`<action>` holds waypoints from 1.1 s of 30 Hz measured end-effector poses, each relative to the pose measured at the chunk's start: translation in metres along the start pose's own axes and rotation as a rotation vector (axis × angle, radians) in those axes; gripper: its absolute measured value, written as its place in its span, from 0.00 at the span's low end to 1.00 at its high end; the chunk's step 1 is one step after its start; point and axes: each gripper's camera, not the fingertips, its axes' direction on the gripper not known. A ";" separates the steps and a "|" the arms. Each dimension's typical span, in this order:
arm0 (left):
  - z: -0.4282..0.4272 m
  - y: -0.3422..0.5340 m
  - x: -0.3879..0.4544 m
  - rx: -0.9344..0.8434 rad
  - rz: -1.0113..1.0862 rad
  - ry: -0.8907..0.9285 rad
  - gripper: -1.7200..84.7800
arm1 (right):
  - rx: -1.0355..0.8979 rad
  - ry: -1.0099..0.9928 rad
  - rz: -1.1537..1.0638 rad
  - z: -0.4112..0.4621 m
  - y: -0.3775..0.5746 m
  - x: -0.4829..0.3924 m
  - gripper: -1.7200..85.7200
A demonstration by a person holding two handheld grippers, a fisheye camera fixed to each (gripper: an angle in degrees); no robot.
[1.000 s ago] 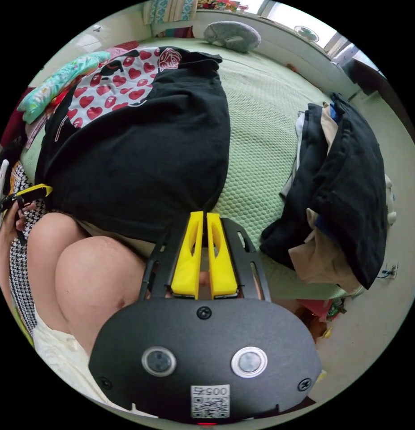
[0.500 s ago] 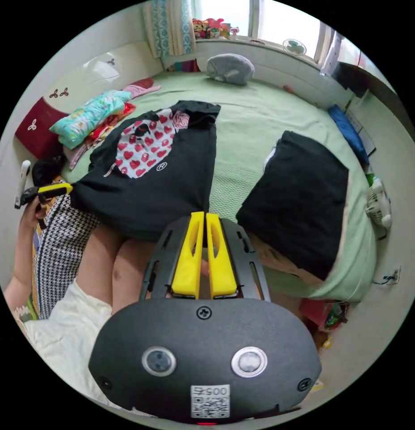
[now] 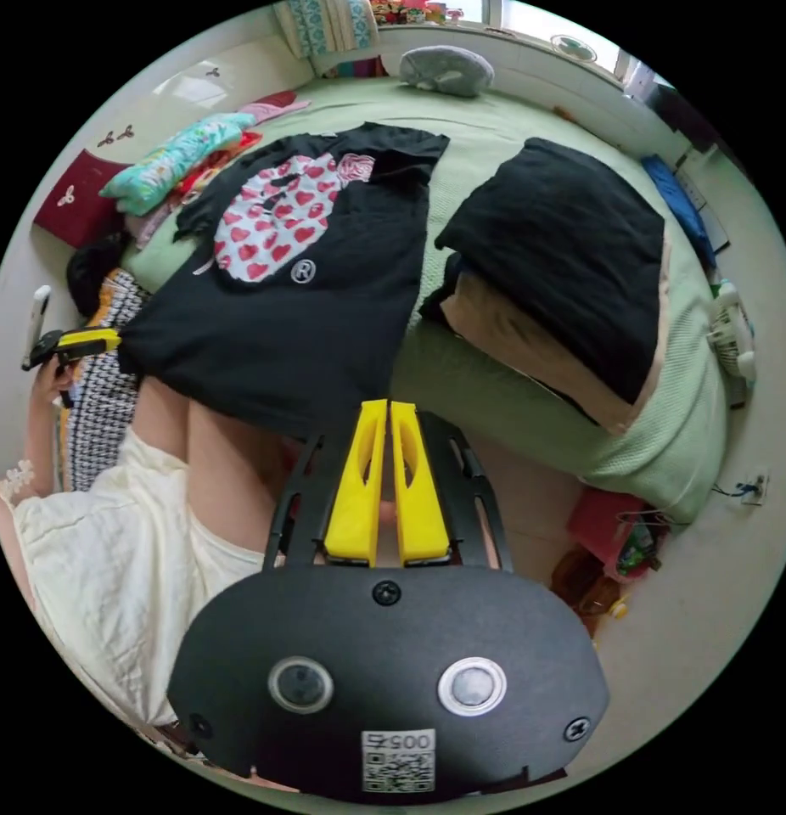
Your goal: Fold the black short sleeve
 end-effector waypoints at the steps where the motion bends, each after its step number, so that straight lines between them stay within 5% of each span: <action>1: 0.000 0.002 -0.005 -0.005 -0.015 -0.022 0.03 | -0.002 0.076 -0.012 0.001 -0.001 -0.002 0.01; 4: -0.014 -0.003 -0.020 0.026 -0.058 -0.080 0.03 | 0.064 0.145 -0.122 -0.013 -0.011 -0.012 0.03; 9: -0.046 -0.033 -0.033 0.223 -0.109 -0.097 0.03 | 0.291 -0.035 -0.146 -0.034 -0.067 -0.020 0.09; 17: -0.003 -0.085 -0.037 0.241 -0.105 -0.011 0.03 | 0.447 -0.116 0.031 0.046 -0.232 -0.032 0.17; 24: 0.015 -0.094 -0.068 0.226 -0.177 0.087 0.02 | 0.265 -0.057 0.178 0.119 -0.332 -0.021 0.13; 33: 0.017 -0.106 -0.091 0.183 -0.152 0.020 0.02 | 0.410 0.140 0.270 0.064 -0.332 0.057 0.00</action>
